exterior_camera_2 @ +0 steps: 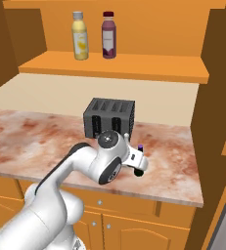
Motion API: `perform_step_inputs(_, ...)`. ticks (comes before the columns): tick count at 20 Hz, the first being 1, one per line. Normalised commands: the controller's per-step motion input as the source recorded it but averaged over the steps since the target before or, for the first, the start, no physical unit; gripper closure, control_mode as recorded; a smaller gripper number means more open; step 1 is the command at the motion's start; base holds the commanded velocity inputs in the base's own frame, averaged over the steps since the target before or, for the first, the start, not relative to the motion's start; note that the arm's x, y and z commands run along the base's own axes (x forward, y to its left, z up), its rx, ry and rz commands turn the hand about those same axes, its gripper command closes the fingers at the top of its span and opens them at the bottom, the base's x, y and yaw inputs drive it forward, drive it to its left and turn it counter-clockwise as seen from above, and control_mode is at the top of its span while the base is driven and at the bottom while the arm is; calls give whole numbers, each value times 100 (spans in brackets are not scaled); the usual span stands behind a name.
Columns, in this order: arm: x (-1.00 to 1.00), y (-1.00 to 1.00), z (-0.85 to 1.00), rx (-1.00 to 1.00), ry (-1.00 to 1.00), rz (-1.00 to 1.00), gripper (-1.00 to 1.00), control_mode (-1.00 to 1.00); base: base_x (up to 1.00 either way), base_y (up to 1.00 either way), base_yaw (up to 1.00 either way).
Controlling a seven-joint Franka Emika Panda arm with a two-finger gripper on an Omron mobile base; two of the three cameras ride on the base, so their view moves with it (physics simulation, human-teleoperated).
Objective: Sort all alcoholic drinks to one cabinet, and non-alcoholic drinks to the other.
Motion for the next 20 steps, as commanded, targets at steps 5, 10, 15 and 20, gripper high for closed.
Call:
perform_step_inputs(5, 43, -7, -12, 0, 0, 3, -100, -100, 0, 0, 0)
perform_step_inputs(10, 37, -7, -11, 0, 0, 1, -100, -100, 0, 0, 0)
perform_step_inputs(15, 19, -19, -20, 0, 0, 1, -100, -100, 0, 0, 0)
perform_step_inputs(20, 23, -20, -19, 0, 0, 0, -100, -100, 0, 0, 0)
